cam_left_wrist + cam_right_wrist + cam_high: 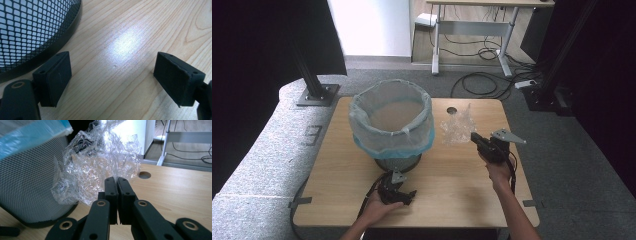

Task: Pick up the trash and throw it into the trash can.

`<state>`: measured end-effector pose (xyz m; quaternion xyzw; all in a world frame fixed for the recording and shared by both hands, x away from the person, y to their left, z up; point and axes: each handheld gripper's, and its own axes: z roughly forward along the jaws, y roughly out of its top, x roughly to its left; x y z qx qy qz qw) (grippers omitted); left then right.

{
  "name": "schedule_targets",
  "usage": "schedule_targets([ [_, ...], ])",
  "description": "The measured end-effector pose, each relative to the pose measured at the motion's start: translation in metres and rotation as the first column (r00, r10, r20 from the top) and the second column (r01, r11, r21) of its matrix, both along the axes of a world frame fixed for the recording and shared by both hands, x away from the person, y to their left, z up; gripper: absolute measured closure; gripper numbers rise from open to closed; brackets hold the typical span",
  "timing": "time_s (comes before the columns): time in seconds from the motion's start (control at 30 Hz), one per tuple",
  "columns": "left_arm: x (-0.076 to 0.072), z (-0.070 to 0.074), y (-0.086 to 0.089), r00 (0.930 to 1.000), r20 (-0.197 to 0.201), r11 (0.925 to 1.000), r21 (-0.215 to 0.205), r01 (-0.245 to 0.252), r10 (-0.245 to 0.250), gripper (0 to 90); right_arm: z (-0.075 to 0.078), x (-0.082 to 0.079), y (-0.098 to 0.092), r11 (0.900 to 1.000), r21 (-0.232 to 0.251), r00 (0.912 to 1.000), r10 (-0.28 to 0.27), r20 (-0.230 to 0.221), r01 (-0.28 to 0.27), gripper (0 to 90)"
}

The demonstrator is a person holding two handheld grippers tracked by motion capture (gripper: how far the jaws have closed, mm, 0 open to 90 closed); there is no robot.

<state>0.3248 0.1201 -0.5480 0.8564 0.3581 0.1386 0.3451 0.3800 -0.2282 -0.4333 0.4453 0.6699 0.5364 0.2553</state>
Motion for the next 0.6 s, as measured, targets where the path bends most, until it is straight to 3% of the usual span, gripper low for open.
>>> schedule_targets([
  [0.43, 0.000, 0.000, 0.000, 1.0000, -0.005, 1.0000, -0.002, -0.001, 0.001, 14.8, 0.022, -0.010, -0.001, 1.000, 0.022, 0.9980, 0.011, 0.062, -0.013, 86.6],
  [0.6, 0.000, 0.000, 0.000, 1.0000, -0.005, 1.0000, 0.004, 0.002, -0.002, 14.7, 0.033, -0.013, -0.003, 0.999, 0.053, 0.9969, 0.001, 0.079, -0.006, 86.6],
])
